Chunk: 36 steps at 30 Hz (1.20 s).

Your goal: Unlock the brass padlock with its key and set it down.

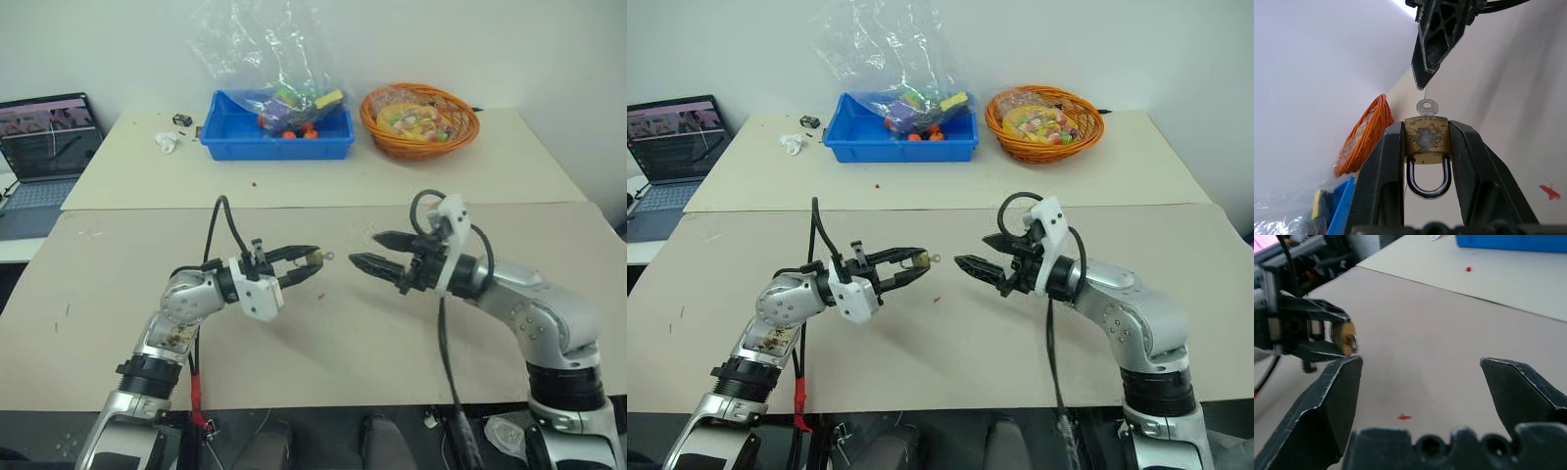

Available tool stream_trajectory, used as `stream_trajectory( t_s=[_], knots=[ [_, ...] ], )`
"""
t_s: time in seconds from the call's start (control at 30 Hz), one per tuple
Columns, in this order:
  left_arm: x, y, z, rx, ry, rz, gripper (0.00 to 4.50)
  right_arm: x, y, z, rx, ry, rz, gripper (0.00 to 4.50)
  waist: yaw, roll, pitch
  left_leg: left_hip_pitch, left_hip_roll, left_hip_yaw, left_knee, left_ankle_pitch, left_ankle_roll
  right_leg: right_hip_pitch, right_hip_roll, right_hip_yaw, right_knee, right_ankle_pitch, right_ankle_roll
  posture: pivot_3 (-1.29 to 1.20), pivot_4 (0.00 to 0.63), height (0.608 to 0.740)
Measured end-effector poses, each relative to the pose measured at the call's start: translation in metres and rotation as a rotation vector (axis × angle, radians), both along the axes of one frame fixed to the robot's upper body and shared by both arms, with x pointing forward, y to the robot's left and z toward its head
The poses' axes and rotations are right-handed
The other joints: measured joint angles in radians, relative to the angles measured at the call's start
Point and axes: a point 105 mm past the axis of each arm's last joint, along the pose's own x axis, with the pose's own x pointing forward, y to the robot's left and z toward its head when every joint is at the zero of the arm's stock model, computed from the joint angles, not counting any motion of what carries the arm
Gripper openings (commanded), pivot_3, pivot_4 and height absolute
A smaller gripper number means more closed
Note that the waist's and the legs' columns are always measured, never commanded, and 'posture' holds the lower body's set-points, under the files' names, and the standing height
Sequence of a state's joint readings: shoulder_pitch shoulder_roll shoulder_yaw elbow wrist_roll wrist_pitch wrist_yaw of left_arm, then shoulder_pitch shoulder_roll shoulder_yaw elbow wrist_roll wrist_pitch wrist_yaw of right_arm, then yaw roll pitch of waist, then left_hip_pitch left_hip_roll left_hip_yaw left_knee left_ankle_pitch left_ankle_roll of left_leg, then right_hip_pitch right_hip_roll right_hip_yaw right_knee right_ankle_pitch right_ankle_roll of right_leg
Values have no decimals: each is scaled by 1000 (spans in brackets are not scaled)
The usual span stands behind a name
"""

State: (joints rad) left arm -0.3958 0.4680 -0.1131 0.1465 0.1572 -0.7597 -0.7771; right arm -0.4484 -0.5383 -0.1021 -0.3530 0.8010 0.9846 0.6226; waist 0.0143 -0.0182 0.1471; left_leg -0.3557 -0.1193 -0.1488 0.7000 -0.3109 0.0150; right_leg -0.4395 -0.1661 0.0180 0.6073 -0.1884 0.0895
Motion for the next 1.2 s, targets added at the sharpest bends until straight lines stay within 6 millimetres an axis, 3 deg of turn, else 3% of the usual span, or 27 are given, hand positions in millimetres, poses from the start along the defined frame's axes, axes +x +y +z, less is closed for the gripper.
stream_trajectory(
  t_s=[0.23,0.83,1.17,1.2],
  knots=[
    [-2,0,-6,13,10,1,810,-2,-8,-10,-59,57,39,4500,-5,0,0,0,-1,1,0,0,0,0,0,0,1,0,0,0,150,740],
    [-3,-5,-10,33,5,-2,810,-11,23,-22,-37,108,99,4500,-9,0,0,0,0,1,0,0,0,0,0,0,1,0,0,0,150,740],
    [-5,-8,-10,36,-4,-16,810,-12,27,-23,-32,124,110,4500,-9,0,0,0,0,1,0,0,0,-1,0,0,1,0,0,0,150,740],
    [-5,-8,-9,36,-6,-16,810,-12,27,-22,-32,123,112,3991,-9,0,0,0,0,1,0,0,0,-1,0,0,1,0,0,0,150,740]
  ],
)
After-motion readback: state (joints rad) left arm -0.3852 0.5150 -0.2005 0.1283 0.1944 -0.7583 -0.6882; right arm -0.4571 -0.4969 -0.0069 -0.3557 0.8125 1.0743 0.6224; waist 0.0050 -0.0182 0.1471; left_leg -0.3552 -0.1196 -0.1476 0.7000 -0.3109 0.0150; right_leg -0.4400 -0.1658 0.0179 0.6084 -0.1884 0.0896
